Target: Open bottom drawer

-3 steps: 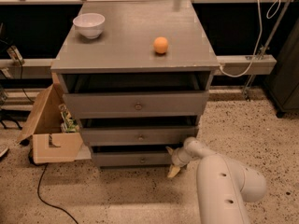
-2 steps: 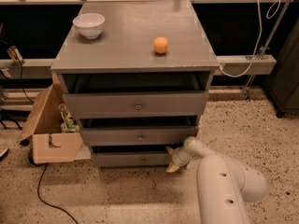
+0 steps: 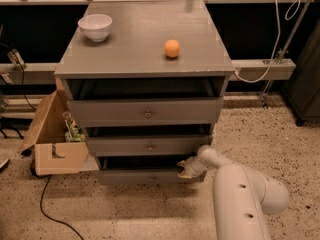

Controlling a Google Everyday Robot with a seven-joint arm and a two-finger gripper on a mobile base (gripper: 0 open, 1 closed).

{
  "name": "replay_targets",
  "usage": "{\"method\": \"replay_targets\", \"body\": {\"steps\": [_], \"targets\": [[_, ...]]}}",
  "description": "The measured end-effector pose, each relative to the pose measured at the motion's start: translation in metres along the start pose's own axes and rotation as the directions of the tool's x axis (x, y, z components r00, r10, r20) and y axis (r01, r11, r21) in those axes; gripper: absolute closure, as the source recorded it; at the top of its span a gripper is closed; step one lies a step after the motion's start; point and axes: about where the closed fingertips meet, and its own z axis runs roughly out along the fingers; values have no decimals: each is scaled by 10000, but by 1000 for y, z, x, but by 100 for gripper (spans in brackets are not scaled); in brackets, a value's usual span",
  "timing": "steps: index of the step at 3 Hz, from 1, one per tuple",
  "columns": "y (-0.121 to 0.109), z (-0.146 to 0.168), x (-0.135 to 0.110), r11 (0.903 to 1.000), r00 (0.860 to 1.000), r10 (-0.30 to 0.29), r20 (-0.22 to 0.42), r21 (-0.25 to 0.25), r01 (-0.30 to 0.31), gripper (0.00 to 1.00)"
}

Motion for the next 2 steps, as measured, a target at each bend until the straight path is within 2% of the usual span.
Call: {"method": "replay_targets", "body": {"steps": [1,2], "targets": [[-1,-4,-2,10000,10000,-1,0,0,1,97],[-1,-4,-2,10000,10000,-1,0,0,1,75]]}}
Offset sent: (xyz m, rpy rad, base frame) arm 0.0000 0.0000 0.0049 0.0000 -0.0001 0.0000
